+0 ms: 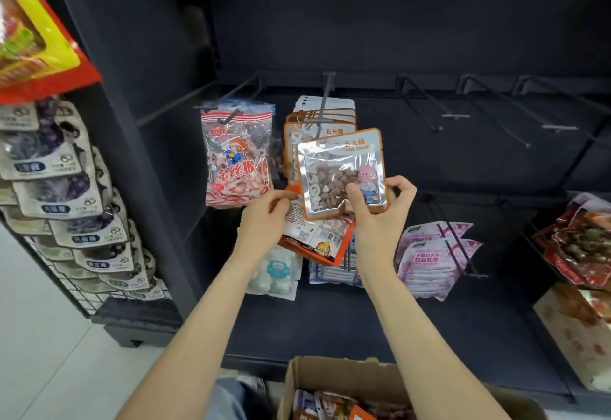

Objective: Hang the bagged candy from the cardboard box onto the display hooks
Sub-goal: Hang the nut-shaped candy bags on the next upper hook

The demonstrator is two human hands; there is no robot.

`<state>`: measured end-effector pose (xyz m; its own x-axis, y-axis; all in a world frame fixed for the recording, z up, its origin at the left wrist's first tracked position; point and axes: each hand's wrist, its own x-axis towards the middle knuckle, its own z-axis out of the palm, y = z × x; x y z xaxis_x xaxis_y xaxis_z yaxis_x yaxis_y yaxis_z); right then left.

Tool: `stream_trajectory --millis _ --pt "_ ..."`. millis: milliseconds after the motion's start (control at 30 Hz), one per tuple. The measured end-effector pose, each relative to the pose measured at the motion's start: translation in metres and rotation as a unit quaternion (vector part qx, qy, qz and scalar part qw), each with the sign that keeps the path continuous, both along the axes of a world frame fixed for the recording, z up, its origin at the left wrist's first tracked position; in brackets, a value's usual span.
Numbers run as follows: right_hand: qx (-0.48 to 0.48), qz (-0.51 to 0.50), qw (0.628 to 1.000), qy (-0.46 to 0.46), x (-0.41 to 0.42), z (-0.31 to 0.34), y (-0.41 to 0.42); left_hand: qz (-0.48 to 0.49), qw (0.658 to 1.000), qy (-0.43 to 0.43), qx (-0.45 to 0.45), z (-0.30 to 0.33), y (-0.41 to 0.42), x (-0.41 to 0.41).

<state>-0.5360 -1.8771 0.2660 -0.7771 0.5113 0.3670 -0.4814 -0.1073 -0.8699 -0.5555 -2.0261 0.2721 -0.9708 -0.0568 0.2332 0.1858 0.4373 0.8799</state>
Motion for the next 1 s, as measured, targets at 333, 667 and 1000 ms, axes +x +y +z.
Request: stream_trajectory --millis 333,667,1000 --pt "0.008 0.037 0.999 -0.036 -0.032 -0.005 -0.012 0.038 0.992 0.102 -0.067 0.015 -0.013 -0.014" --pt "0.430 -0.146 0.885 -0.098 -0.066 -0.001 -0.004 0.049 0.987 0.039 -0.149 0.034 -0.014 -0.053" --pt "0.572 -0.158 0.786 -0.175 -0.063 0.011 0.003 -0.013 0.972 -0.002 -0.235 0.026 -0.050 -0.014"
